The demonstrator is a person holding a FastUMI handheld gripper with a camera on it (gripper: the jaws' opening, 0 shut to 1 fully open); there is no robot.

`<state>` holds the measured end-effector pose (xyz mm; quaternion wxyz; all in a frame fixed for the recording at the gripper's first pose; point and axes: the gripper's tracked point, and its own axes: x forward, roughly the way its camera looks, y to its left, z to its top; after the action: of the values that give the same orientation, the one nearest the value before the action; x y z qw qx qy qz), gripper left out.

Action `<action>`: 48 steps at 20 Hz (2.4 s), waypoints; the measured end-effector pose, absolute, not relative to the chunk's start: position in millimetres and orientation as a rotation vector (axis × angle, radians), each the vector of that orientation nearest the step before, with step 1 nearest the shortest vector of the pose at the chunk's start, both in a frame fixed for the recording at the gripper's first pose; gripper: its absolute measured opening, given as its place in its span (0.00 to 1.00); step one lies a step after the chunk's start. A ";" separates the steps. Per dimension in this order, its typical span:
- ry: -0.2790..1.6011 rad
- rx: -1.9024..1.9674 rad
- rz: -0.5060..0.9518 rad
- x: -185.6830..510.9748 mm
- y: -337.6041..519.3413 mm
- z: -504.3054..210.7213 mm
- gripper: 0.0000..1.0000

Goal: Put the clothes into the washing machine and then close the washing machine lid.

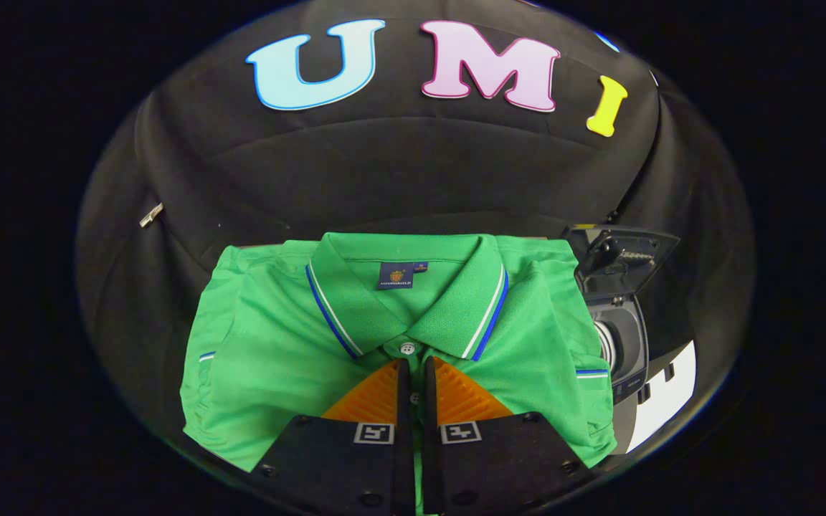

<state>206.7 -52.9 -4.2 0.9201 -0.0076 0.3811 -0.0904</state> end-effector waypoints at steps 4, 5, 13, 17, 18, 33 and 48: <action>0.714 -0.012 -0.192 198.1 -47.4 3.1 0.09; 0.697 -0.004 -0.190 197.3 -45.7 7.3 0.09; 0.589 0.009 -0.190 191.3 -41.8 42.8 0.09; 0.530 -0.040 -0.176 194.8 -35.6 60.4 0.09; 0.519 -0.067 -0.171 195.1 -32.9 65.5 0.09; 0.627 -0.180 -0.196 186.8 -36.8 20.3 0.76; 0.754 0.008 -0.211 190.7 -42.8 -9.1 0.78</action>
<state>190.7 -42.8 -9.1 0.9243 0.0040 0.3674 -0.1030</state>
